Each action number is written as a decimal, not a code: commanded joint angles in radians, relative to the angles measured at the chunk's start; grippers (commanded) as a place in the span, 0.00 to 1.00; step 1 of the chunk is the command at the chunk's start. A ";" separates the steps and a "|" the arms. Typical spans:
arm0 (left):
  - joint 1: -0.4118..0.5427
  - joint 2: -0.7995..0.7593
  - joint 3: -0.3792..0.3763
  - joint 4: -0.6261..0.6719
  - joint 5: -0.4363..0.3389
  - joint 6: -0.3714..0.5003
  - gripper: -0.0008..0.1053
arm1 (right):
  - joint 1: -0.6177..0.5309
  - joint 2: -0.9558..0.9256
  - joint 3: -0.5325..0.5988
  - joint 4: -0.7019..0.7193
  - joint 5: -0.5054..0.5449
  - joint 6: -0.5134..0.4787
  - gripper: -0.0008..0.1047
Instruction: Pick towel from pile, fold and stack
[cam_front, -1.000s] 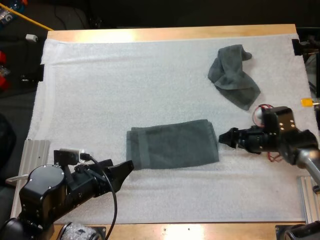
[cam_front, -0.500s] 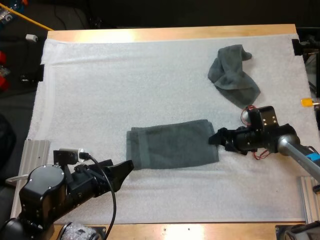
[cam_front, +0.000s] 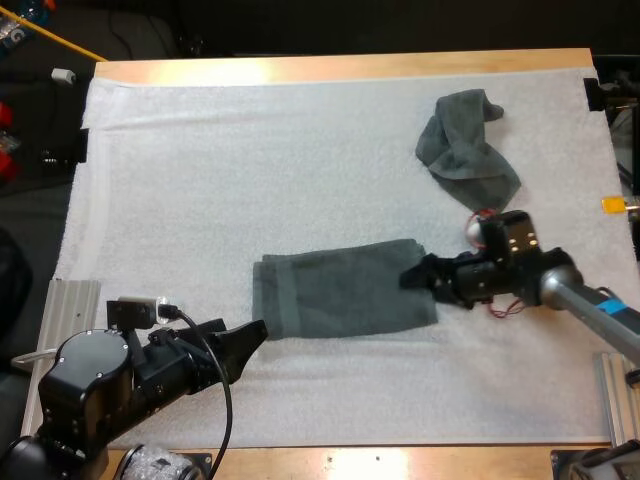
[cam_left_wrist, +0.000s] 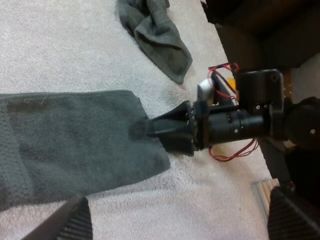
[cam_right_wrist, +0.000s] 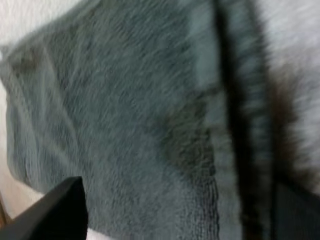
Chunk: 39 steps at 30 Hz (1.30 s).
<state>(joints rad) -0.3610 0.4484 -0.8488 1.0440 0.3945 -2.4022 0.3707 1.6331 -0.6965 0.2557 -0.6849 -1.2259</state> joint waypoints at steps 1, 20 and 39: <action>0.000 0.002 -0.006 -0.011 0.005 -0.010 0.66 | 0.026 0.028 0.012 0.034 -0.007 0.001 0.65; 0.000 0.002 -0.006 0.011 0.069 0.015 0.66 | 0.041 -0.308 0.012 0.364 0.485 -0.076 0.01; 0.000 0.002 0.072 0.193 0.080 0.142 0.66 | 0.041 -0.477 -0.134 0.846 0.913 -0.309 0.01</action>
<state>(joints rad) -0.3610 0.4484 -0.7735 1.2325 0.4669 -2.2673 0.4119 1.1608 -0.8213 1.0994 0.2387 -1.5444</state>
